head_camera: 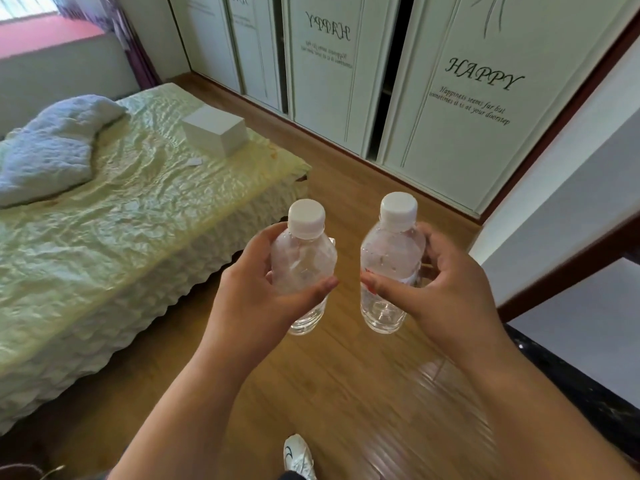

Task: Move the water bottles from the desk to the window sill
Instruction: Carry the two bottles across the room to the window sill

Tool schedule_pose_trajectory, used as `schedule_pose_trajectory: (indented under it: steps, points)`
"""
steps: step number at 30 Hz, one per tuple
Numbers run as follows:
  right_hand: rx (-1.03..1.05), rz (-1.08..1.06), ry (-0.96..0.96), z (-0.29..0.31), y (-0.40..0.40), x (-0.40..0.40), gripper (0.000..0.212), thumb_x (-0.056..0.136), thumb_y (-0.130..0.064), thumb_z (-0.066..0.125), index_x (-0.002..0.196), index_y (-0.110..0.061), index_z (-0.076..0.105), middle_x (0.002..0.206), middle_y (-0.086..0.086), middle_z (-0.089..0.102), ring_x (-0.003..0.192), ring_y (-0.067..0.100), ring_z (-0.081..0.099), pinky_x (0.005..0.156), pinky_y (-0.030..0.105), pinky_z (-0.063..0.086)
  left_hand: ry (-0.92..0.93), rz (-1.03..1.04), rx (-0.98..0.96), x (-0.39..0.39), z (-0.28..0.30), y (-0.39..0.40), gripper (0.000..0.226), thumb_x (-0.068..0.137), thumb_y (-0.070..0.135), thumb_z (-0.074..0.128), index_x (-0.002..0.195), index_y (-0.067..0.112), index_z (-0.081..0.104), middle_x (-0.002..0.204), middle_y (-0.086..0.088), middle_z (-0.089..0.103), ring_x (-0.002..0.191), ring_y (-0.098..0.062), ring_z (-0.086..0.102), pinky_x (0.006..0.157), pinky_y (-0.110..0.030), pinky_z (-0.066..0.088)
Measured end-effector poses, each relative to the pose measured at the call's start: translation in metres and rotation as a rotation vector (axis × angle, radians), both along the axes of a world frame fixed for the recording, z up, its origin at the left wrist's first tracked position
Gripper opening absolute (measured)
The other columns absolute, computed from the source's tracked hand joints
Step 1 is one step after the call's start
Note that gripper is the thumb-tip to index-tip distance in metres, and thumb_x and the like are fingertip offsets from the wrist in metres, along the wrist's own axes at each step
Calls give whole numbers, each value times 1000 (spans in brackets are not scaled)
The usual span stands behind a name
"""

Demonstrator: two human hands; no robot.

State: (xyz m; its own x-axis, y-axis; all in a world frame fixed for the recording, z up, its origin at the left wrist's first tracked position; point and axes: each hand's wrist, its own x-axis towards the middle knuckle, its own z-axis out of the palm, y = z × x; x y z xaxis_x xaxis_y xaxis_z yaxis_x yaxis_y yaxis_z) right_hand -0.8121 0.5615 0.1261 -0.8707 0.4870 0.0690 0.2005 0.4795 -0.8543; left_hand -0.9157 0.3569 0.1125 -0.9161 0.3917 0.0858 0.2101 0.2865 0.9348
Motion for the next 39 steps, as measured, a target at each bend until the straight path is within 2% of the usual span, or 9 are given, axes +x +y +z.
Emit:
schedule_pose_trajectory:
  steps: [3,10,16,20,27,29,32,34,39]
  points:
    - [-2,-16,-9,-2,-6,-22,76,68,-55,85,134,-42,52,124,-24,60,112,-2,59,82,12,52,3,-5,-8,-29,-3,-6,79,62,50,94,130,47,55,117,24,70,105,6,68,91,-30,58]
    - [7,-22,-22,-5,-6,-60,72,68,-54,85,132,-44,52,120,-25,61,110,-2,61,87,18,57,-18,9,-4,-72,-5,-5,79,61,49,94,131,44,57,115,23,71,103,4,69,87,-28,57]
    - [25,-11,-18,-13,15,-100,76,68,-60,84,134,-41,52,122,-23,61,111,2,62,91,31,60,-13,20,-21,-103,-9,12,83,59,53,92,133,43,56,115,24,71,105,6,68,85,-19,53]
    - [2,6,3,-17,42,-128,76,68,-62,83,135,-42,51,123,-23,62,112,3,62,92,34,60,-8,21,-29,-129,-8,35,84,60,51,93,134,41,56,117,22,71,106,5,68,88,-24,55]
    - [-5,45,24,-14,106,-183,79,67,-66,81,136,-41,51,123,-23,62,112,6,64,90,27,59,25,39,-46,-175,2,95,81,61,54,93,132,44,56,118,22,70,111,0,68,95,-36,57]
    - [-4,56,34,-13,125,-198,79,66,-67,80,136,-41,51,122,-24,62,111,5,64,85,18,57,32,43,-37,-188,5,114,78,62,51,93,131,44,57,117,23,70,109,2,68,94,-33,56]
    - [-5,57,55,-8,152,-218,82,63,-67,79,135,-41,52,118,-29,62,106,-4,63,68,1,47,44,58,-26,-203,9,143,79,60,49,93,131,44,57,116,25,70,106,5,68,91,-25,55]
    - [-5,63,67,-5,170,-230,84,62,-67,79,136,-40,52,118,-28,61,104,-7,61,67,-4,42,45,67,-14,-211,10,160,79,61,48,94,131,44,57,115,24,71,105,4,69,90,-27,55]
    - [51,66,78,-1,206,-251,80,64,-68,78,134,-40,53,122,-23,63,106,-3,61,71,3,50,51,84,1,-231,12,195,78,62,45,94,131,41,58,114,24,71,103,4,69,88,-25,56]
